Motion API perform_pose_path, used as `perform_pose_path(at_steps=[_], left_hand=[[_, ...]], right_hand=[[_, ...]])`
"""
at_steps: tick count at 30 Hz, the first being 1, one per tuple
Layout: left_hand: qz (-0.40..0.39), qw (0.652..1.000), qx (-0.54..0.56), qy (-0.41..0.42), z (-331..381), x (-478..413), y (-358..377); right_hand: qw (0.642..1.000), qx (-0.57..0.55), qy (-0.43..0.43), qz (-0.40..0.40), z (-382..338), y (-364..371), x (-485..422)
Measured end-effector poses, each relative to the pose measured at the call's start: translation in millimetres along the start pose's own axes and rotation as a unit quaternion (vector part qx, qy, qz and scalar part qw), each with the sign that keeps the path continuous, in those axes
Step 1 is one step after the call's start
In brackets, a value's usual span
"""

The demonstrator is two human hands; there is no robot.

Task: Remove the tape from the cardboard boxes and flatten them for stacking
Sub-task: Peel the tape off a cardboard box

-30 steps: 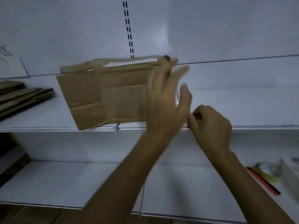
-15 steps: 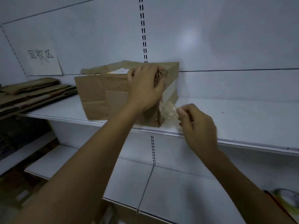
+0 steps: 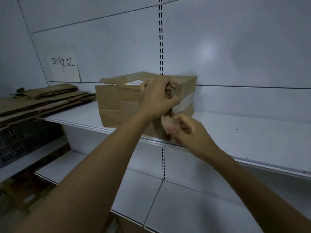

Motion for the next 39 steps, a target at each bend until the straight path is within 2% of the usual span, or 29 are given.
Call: perform_pose_path(at_steps=[2, 5, 8, 12, 14, 16, 18, 20, 22, 25, 30, 33, 34, 36, 39], left_hand=[[0.003, 1.000, 0.011, 0.004, -1.1, 1.0, -1.2], [-0.005, 1.000, 0.024, 0.013, -4.9, 1.0, -4.0], [-0.013, 0.999, 0.045, 0.019, -8.0, 2.5, -9.6], [-0.064, 0.996, 0.063, 0.022, -15.4, 2.6, -21.5], [-0.087, 0.994, 0.069, 0.019, -19.6, -1.0, -26.7], [-0.089, 0.995, 0.029, 0.031, -21.2, -0.3, -26.9], [-0.079, 0.985, -0.124, 0.089, -19.6, 8.9, -17.1], [-0.074, 0.946, -0.284, 0.140, -18.3, 24.2, -0.5], [-0.085, 0.919, -0.359, 0.138, -19.8, 32.1, 10.6], [-0.069, 0.913, -0.384, 0.118, -20.2, 30.7, 15.9], [0.026, 0.930, -0.336, 0.145, -21.3, 30.2, 14.6], [0.032, 0.941, -0.299, 0.154, -30.5, 27.2, 7.4], [0.033, 0.945, -0.286, 0.153, -35.0, 27.3, 4.9], [0.034, 0.952, -0.264, 0.152, -45.6, 28.9, -0.6], [0.035, 0.955, -0.252, 0.153, -59.4, 31.3, -7.2]], right_hand=[[1.000, 0.018, 0.013, 0.008, 2.9, -22.5, 1.2], [0.998, 0.048, 0.028, -0.024, 6.5, -44.1, -3.0], [0.996, 0.034, 0.070, -0.041, 23.9, -57.1, -4.4], [0.987, -0.007, 0.154, -0.042, 56.9, -75.1, 4.2], [0.985, -0.002, 0.163, -0.055, 61.4, -74.9, 2.4], [0.986, 0.026, 0.150, -0.071, 55.6, -68.7, -5.0], [0.989, 0.033, 0.125, -0.066, 46.7, -61.3, -12.5], [0.993, 0.056, 0.086, -0.053, 38.9, -53.4, -20.1], [0.995, 0.076, 0.061, -0.034, 34.2, -45.6, -28.5], [0.998, 0.053, 0.038, -0.002, 26.1, -34.7, -43.5], [0.999, 0.039, -0.007, 0.023, 16.5, -32.9, -64.2], [0.997, 0.066, 0.028, 0.002, 31.7, -51.3, -71.7], [0.994, 0.088, 0.057, 0.021, 46.1, -64.1, -69.3], [0.971, 0.151, 0.147, 0.115, 83.1, -100.3, -55.1], [0.884, 0.244, 0.288, 0.275, 120.6, -145.3, -20.3]])
Point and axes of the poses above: each hand's wrist, its own x-axis away from the middle knuckle, its own y-axis out of the palm, z = x × y, the point moved 5 cm from there along -x, towards the middle knuckle, and after that the axes turned 6 degrees about -z, right-handed, at the moved point
